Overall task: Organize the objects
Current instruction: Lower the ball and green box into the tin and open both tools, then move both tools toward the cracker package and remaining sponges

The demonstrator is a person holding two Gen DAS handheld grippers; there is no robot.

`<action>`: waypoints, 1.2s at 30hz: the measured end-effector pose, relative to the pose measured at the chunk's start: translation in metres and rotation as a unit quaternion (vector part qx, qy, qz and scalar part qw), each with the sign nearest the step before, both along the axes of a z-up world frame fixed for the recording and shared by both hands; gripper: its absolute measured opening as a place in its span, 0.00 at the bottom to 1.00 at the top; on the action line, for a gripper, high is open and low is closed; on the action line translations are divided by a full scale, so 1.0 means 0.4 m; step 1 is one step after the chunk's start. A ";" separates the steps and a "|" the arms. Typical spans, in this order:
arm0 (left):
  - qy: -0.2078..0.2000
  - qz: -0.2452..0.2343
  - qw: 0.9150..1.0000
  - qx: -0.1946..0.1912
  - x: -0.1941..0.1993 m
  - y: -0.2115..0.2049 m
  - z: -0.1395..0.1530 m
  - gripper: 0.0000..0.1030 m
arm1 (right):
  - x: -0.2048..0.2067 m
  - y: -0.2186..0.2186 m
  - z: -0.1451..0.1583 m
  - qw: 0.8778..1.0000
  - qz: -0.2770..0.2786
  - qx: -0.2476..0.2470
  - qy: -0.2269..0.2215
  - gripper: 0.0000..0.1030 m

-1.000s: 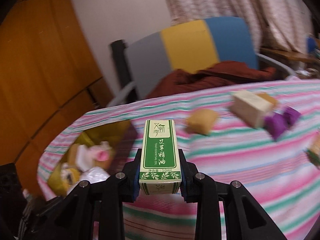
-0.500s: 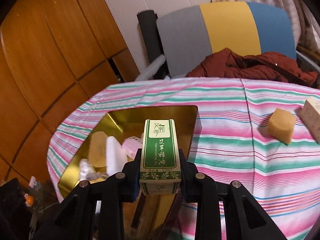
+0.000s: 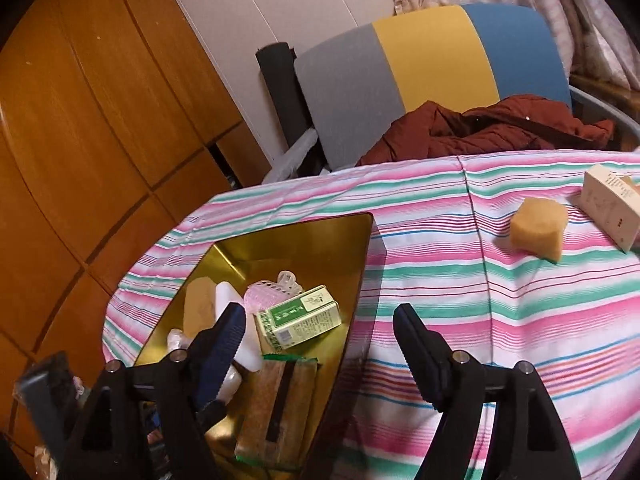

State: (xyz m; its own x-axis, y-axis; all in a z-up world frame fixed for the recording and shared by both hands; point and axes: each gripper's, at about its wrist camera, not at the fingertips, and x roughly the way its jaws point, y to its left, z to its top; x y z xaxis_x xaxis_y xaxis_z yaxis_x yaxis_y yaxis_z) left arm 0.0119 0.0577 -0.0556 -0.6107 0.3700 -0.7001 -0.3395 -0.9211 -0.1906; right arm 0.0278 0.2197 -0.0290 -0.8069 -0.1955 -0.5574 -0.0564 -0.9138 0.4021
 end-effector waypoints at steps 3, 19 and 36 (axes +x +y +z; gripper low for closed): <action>0.055 -0.017 0.998 -0.008 0.043 0.008 0.034 0.52 | 0.023 0.013 0.007 1.000 -0.004 -0.003 0.008 0.75; 0.003 -0.072 0.995 0.071 0.059 0.139 0.067 0.60 | 0.140 0.206 -0.039 0.996 -0.085 -0.017 -0.012 0.75; -0.018 -0.211 0.977 0.016 0.152 0.406 0.040 0.60 | 0.363 0.619 -0.123 0.934 -0.353 -0.015 -0.061 0.75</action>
State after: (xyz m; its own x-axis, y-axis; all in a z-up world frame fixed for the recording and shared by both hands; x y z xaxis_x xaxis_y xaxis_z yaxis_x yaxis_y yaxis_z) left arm 0.0727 0.2200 -0.0395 -0.3738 0.6058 -0.7023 -0.6808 -0.6934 -0.2358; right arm 0.1729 0.4673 -0.0780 -0.6711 0.3435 -0.6569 -0.6871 -0.6209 0.3773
